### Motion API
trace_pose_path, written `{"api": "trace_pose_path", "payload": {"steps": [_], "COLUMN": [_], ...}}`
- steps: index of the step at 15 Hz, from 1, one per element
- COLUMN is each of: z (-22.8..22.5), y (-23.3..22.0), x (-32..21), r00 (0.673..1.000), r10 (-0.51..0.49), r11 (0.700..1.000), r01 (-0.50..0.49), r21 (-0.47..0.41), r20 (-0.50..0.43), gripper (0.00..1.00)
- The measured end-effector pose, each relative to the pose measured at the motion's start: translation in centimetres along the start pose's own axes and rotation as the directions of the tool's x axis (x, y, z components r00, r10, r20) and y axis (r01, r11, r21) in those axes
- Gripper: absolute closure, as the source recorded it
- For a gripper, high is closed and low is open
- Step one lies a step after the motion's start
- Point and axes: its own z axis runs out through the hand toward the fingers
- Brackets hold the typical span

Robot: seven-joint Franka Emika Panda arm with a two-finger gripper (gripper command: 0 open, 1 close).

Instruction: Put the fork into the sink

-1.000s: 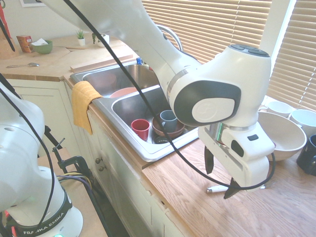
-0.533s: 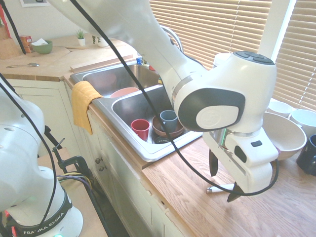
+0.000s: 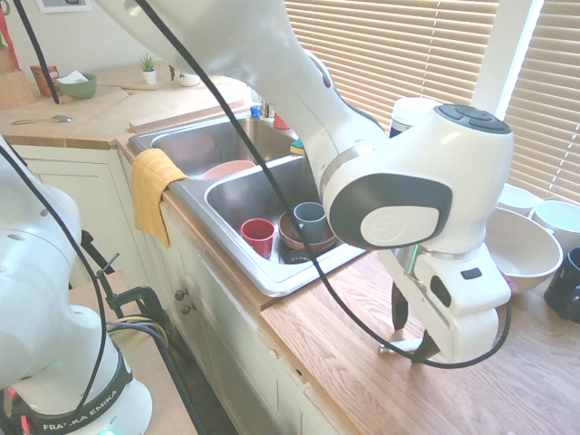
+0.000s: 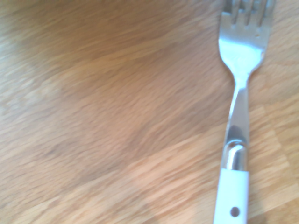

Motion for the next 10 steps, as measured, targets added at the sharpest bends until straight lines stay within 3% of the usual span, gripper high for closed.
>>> {"api": "trace_pose_path", "payload": {"steps": [10], "z": [-0.13], "y": [1.01], "x": [0.09], "r00": [1.0], "r10": [0.015], "r11": [1.0], "r01": [-0.015], "r21": [0.01], "r20": [-0.004], "gripper": [1.0]}}
